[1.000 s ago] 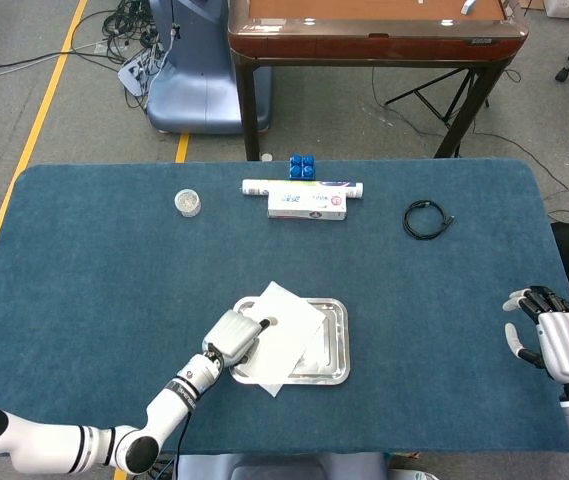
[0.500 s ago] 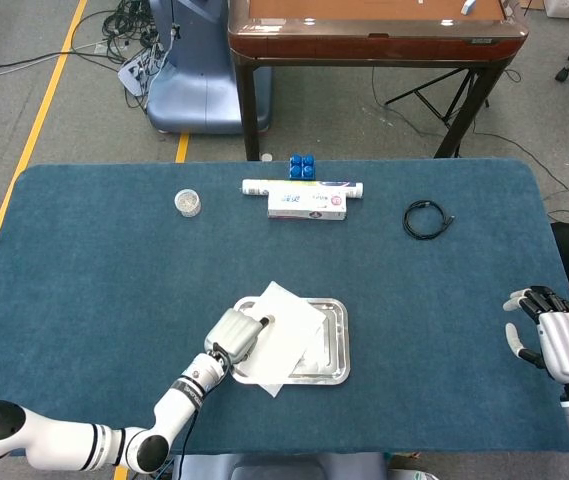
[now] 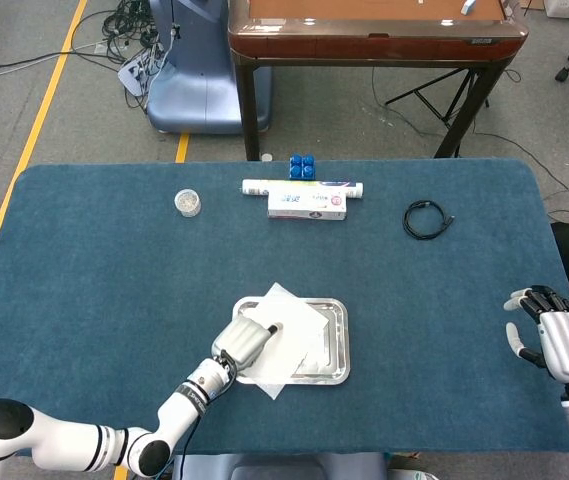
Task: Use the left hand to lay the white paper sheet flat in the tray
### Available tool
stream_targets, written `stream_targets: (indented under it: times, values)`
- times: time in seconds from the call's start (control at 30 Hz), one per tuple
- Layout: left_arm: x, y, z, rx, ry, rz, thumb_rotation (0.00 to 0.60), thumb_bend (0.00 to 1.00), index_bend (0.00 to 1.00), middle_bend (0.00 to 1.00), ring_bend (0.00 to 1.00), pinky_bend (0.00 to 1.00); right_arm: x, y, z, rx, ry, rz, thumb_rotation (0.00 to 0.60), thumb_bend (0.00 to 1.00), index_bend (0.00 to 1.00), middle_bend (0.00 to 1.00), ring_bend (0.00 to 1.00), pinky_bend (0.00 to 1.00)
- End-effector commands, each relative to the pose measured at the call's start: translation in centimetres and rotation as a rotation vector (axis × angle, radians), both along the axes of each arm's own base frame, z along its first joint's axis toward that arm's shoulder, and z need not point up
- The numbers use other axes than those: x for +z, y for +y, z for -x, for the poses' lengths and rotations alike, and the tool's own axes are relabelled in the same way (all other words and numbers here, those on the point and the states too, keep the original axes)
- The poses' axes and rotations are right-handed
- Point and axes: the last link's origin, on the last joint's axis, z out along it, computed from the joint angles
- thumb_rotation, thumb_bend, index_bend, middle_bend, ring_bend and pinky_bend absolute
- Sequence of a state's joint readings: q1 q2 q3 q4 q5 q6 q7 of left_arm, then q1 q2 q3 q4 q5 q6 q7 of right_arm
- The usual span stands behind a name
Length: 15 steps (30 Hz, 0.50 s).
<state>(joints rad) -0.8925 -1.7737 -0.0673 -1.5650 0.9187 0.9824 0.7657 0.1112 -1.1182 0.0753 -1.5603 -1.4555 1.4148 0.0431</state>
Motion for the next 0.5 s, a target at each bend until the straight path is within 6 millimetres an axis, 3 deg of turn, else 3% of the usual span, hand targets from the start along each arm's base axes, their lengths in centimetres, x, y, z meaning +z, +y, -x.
stream_targets:
  times: [0.03,0.5]
  values:
    - [-0.13,-0.07,0.01,-0.012,0.007,0.005,0.6,0.69,0.2,1.0,1.0,1.0,-0.01,0.0,-0.01,0.0,0.0,0.0,0.6,0.45,0.41,0.33,0.19,0.29]
    - [-0.53,-0.54,-0.05,-0.045,0.047,0.006,0.6,0.69,0.2,1.0,1.0,1.0,0.07,-0.03,0.05,-0.001,-0.001,0.0,0.6,0.45,0.41,0.33,0.19,0.29]
